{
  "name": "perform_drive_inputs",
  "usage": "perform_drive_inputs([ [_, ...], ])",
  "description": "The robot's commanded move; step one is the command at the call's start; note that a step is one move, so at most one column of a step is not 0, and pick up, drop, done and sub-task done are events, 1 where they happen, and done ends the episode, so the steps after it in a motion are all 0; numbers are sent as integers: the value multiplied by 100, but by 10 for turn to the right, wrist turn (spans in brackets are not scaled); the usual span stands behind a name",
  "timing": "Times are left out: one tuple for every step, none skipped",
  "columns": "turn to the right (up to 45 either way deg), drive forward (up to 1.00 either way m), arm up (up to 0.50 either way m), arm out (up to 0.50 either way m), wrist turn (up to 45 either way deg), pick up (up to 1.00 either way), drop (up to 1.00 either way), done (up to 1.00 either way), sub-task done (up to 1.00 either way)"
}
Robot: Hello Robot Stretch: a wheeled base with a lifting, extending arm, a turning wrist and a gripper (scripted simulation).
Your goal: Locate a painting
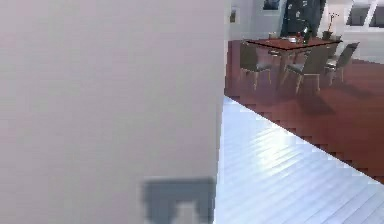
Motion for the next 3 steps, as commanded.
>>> perform_drive_inputs([
  [450,0,0,0,0,0,0,0,0],
  [120,0,0,0,0,0,0,0,0],
  [0,80,0,0,0,0,0,0,0],
])
